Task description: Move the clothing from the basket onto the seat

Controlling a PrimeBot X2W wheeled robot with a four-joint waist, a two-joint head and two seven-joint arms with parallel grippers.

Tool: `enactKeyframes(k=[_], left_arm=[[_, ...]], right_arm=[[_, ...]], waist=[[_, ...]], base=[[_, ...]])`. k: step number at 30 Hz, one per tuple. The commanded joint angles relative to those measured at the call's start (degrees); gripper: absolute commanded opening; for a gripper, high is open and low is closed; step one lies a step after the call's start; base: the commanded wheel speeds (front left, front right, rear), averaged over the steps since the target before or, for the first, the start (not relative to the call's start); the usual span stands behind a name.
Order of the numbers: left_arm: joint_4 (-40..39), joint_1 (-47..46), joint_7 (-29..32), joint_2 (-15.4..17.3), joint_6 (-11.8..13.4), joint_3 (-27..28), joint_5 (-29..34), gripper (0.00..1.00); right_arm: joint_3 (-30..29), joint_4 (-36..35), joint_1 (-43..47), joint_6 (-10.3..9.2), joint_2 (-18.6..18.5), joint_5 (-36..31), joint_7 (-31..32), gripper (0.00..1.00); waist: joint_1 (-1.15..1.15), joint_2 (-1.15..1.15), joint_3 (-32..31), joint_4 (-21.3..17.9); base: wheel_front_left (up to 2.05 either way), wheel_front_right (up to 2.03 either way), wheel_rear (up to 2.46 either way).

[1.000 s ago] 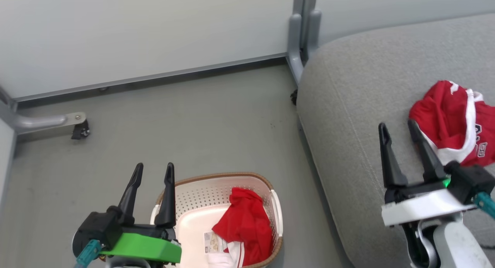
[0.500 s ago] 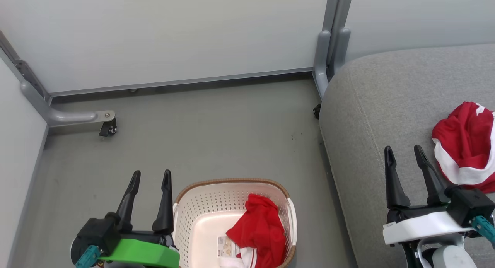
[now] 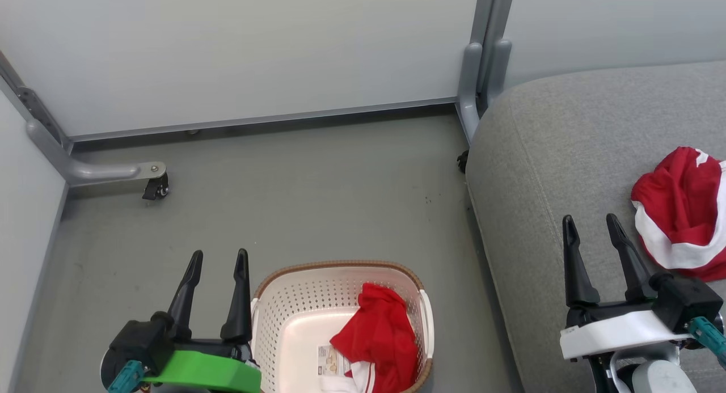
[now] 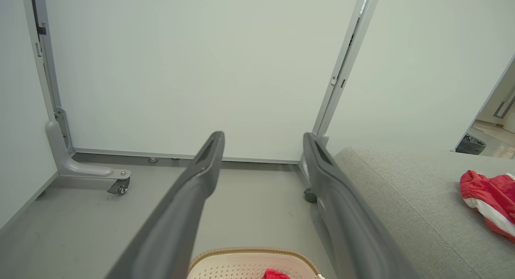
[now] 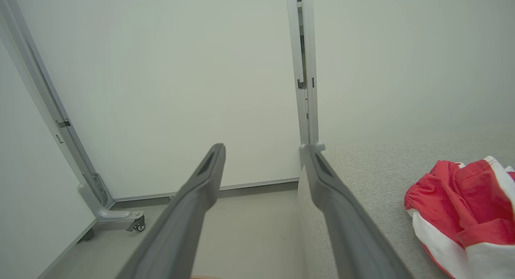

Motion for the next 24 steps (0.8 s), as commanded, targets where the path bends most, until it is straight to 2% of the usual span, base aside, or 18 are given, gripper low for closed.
enactKeyframes(k=[1,6,12,19,24], left_arm=[[0.15,0.95,-0.02,0.16,-0.11,0.26,-0.37,1.0],[1.6,-0.56,-0.02,0.17,-0.11,-1.02,-1.7,1.0],[3.98,-6.96,-0.02,0.16,-0.11,-2.96,-1.97,1.0],[13.61,-19.5,-0.03,0.21,-0.12,-10.32,-3.11,1.0],[23.27,-29.49,-0.02,1.01,-0.12,-17.63,-4.88,1.0]], right_arm=[[0.05,0.07,-0.54,-0.04,-0.1,-0.56,-0.03,1.0],[-0.17,-0.22,-1.19,-0.04,-0.31,-0.8,-0.03,1.0],[-0.8,-2.87,-4.93,-0.04,-1.48,-1.72,-0.03,1.0],[-2.69,-7.71,-9.78,-0.04,-3.41,-2.63,-0.03,1.0],[-3.78,-11.57,-12.96,-0.04,-4.09,-3.2,-0.02,1.0]], waist=[[0.0,0.0,0.36,-0.23],[0.0,0.0,2.61,-1.02],[0.0,0.0,11.65,-1.98],[0.0,0.0,24.77,-2.98],[0.0,0.0,32.52,-4.48]], base=[[0.0,0.0,0.0],[0.0,0.0,0.0],[0.0,0.0,0.0],[0.0,0.0,0.0],[0.0,0.0,0.0]])
